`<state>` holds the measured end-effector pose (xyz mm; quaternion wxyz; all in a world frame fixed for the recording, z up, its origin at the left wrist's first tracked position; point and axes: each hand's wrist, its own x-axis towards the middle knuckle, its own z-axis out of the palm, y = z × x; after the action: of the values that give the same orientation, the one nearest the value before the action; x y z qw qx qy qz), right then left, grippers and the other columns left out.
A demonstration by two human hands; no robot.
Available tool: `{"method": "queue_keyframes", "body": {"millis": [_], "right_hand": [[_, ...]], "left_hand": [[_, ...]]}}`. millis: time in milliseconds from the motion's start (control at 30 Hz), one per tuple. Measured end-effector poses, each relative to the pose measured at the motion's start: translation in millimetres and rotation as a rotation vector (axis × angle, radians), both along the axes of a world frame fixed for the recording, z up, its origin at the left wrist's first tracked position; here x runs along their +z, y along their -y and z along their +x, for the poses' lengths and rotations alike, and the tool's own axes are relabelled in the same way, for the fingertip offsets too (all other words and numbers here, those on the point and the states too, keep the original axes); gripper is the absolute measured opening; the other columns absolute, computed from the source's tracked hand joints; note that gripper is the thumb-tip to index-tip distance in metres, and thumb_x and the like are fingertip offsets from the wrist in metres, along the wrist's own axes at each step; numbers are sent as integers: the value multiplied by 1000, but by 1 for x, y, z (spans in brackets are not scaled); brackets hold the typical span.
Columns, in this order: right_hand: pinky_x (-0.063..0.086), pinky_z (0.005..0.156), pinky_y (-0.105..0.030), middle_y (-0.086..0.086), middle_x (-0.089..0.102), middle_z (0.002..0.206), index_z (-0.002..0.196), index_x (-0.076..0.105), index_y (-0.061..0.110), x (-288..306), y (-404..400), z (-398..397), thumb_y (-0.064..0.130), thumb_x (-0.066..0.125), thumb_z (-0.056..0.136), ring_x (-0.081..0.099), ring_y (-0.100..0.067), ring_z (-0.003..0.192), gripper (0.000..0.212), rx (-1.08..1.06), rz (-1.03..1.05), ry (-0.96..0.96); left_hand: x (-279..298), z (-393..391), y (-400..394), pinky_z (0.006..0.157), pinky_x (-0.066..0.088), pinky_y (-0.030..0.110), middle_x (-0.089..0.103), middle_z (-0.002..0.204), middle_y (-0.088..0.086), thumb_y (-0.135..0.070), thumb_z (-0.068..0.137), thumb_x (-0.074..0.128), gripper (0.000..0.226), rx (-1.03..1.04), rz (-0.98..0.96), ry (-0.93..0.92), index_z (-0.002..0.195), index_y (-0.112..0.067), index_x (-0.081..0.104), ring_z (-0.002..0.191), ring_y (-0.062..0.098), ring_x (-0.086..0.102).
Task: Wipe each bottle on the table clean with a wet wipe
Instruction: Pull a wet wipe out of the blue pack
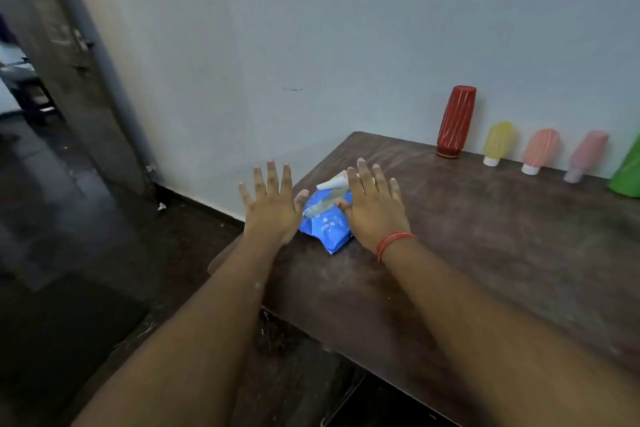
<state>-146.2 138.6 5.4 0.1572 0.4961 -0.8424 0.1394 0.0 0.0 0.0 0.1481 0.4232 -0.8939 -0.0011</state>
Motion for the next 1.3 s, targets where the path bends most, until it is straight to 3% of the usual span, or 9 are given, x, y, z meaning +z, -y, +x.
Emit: {"method": "queue_keyframes", "body": {"millis": [67,133,200,300,400,467,667,867,1300], "right_hand": [[26,116,-51,-5,33,155,146,37,15,3,1,4,49,40,99,30,-28,143,58,36,-65,-73],[36,107,-44,-5,55,129,126,55,14,1,2,4,34,51,95,51,-27,120,37,110,-171,-187],[42,94,-40,-4,59,106,106,60,14,2,3,4,17,56,88,57,-26,96,19,185,-261,-254],[48,77,-38,-7,58,92,97,57,13,5,8,5,6,63,80,55,-26,80,20,255,-350,-308],[48,83,-39,-7,61,92,94,62,11,5,17,9,12,58,87,57,-28,87,9,322,-184,-328],[45,86,-38,-2,62,94,96,66,16,6,23,12,21,46,95,54,-26,95,20,277,0,-283],[45,82,-36,-1,65,104,107,66,20,9,39,15,21,49,96,55,-24,107,20,138,123,-164],[46,74,-35,-1,65,105,109,67,22,6,44,11,16,51,94,59,-24,102,23,133,84,-41],[48,69,-28,9,66,79,86,68,21,9,29,-1,17,57,94,60,-9,75,14,146,-371,597]], "left_hand": [[-3,0,0,122,-6,63,-20,169,6,-69,90,-9,84,10,40,-29,161,-25,-13,155,32,-20],[-9,0,-1,122,-7,62,-18,170,5,-73,87,-9,87,-16,57,-67,161,-27,-11,155,31,-19],[-14,1,-3,123,-7,61,-15,170,4,-76,85,-10,91,-50,59,-108,161,-27,-9,156,29,-17],[-19,3,-4,123,-8,59,-11,171,3,-82,84,-7,95,-72,66,-167,162,-27,-8,156,26,-15],[-19,3,-6,123,-9,58,-10,171,2,-86,83,-1,98,-81,73,-176,162,-28,-8,156,24,-15],[-18,2,-6,122,-8,58,-10,171,2,-85,83,3,98,-78,52,-148,162,-27,-9,156,24,-15],[-23,-1,0,123,-6,60,-12,171,6,-65,95,28,86,-58,43,-84,162,-23,-8,156,28,-17],[-24,-3,4,121,-10,58,-15,170,6,-64,98,32,85,-48,80,-78,162,-25,-10,155,28,-19],[-24,-14,3,123,-3,59,-9,171,6,-75,93,34,93,34,205,-109,162,-26,-4,156,31,-14]]}}
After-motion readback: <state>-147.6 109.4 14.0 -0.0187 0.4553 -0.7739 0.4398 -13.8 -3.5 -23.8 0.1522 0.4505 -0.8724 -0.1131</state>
